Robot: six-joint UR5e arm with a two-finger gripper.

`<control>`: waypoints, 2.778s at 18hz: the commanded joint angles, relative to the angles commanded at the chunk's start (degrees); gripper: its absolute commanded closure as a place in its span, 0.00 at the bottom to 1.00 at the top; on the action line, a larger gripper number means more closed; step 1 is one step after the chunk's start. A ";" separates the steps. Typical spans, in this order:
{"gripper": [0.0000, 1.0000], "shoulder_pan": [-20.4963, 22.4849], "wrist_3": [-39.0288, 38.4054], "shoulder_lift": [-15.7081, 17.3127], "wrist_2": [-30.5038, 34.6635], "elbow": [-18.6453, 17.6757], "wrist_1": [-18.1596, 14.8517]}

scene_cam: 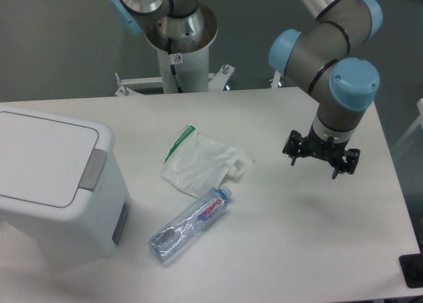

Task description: Open the trash can

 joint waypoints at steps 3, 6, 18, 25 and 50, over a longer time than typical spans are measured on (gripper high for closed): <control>0.00 -1.66 -4.31 0.88 -2.45 -0.09 -0.18; 0.00 -4.38 -6.69 1.41 -3.51 0.00 -0.09; 0.00 -11.06 -32.16 4.93 -14.68 5.17 -1.76; 0.00 -14.94 -43.08 4.84 -20.13 9.05 -1.76; 0.00 -25.05 -45.72 10.29 -21.01 3.69 -1.67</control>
